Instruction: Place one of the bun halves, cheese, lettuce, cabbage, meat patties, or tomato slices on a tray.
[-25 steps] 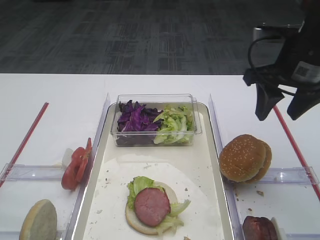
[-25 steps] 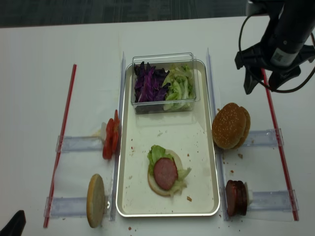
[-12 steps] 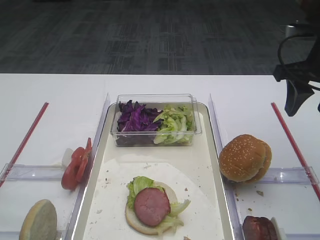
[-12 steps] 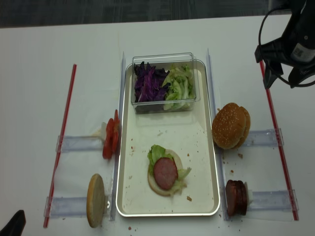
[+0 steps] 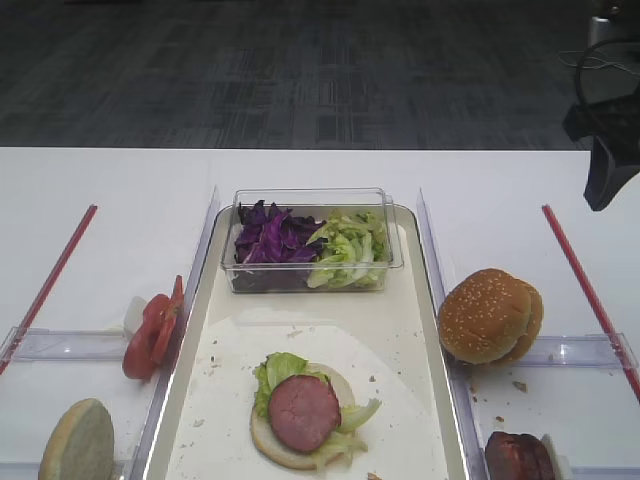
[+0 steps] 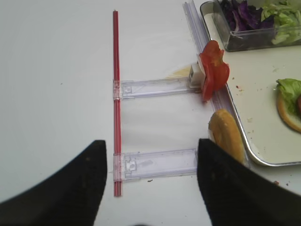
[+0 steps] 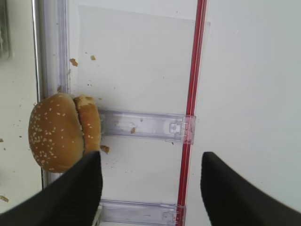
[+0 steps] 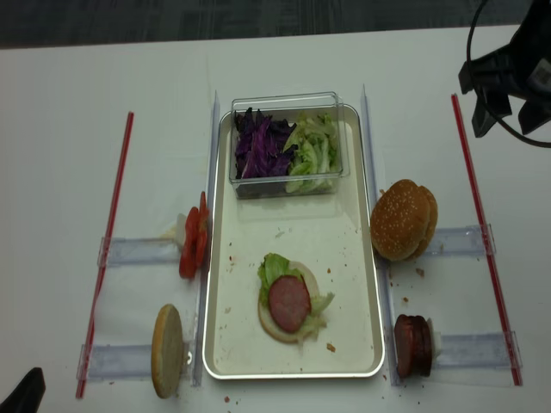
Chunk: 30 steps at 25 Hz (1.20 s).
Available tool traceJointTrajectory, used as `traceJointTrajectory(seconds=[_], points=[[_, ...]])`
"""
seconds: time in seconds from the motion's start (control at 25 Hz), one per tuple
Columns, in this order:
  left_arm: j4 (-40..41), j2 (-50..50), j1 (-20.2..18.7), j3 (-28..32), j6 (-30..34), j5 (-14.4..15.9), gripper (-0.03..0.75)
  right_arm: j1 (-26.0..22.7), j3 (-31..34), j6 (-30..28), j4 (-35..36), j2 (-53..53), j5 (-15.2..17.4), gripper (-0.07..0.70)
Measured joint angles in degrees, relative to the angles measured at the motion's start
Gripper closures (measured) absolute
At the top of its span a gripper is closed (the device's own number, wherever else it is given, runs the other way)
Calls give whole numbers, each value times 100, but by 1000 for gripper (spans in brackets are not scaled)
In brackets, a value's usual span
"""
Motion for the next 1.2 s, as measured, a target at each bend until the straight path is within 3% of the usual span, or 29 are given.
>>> traceJointTrajectory(seconds=[0.12,0.68,1.2], points=[[0,0,0,0,0,0,288,0,173,0,0,-293,0,171],[0,0,0,0,0,0,288,0,2136,0,0,-1963,19,171],[0,0,0,0,0,0,288,0,3693,13,0,-3381,-482,171]])
